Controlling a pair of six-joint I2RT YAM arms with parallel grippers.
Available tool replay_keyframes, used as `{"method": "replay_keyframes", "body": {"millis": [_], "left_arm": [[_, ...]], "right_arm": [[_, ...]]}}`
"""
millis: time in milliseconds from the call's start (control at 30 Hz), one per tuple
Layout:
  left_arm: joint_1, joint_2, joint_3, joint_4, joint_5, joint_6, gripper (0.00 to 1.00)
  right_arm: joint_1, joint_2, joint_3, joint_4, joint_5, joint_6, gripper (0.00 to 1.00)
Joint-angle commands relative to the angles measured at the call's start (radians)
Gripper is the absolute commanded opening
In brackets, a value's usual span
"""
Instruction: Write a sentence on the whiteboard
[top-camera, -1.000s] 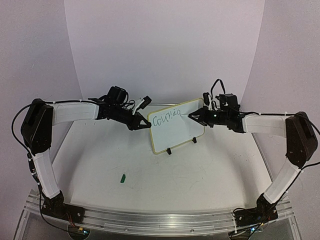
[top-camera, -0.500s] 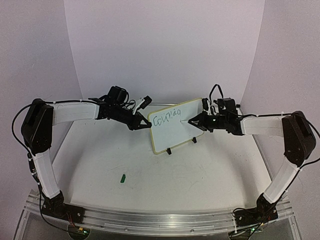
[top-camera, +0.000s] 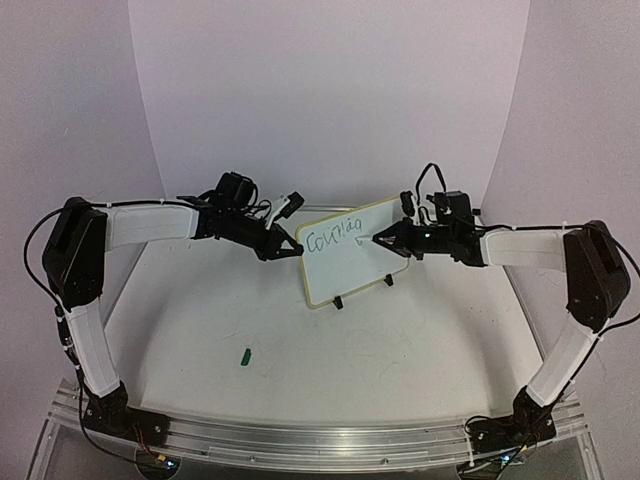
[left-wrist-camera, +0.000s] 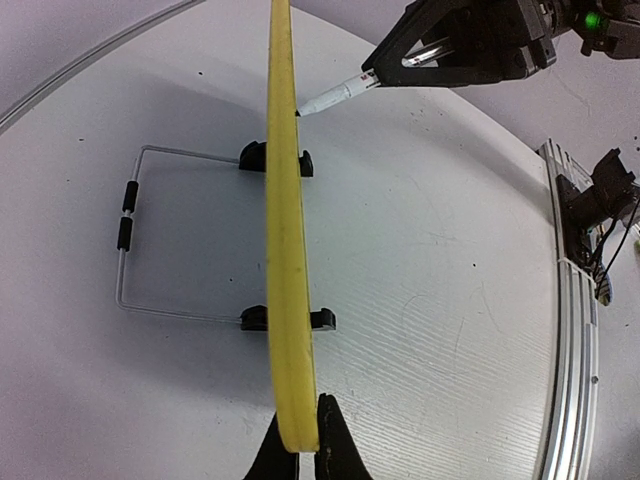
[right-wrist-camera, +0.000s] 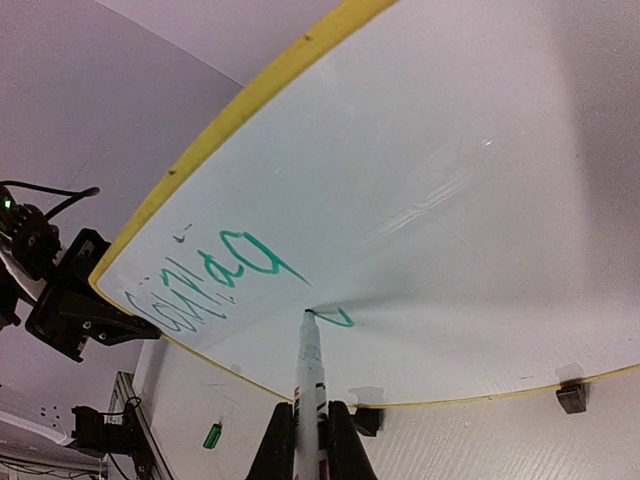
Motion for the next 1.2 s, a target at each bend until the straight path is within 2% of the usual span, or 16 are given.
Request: {"method": "replay_keyframes", "body": {"millis": [0,400,1167], "left_arm": [[-0.016,0.028,0.029,-0.028,-0.004,0.019,0.0],[-0.015,0.025,0.028,-0.03,-0.009,0.021,0.0],[-0.016,0.031,0.028,-0.029,-0.004,0.019,0.0]], "right_arm": [[-0.004,-0.004,0.05,0.034,-0.042,0.004,0.0],[-0.024,-0.132,-0.022,0.028,0.041,-0.009,0.0],[-0.042,-0.031,0.054,0.023,0.059,-0.004,0.0]]}}
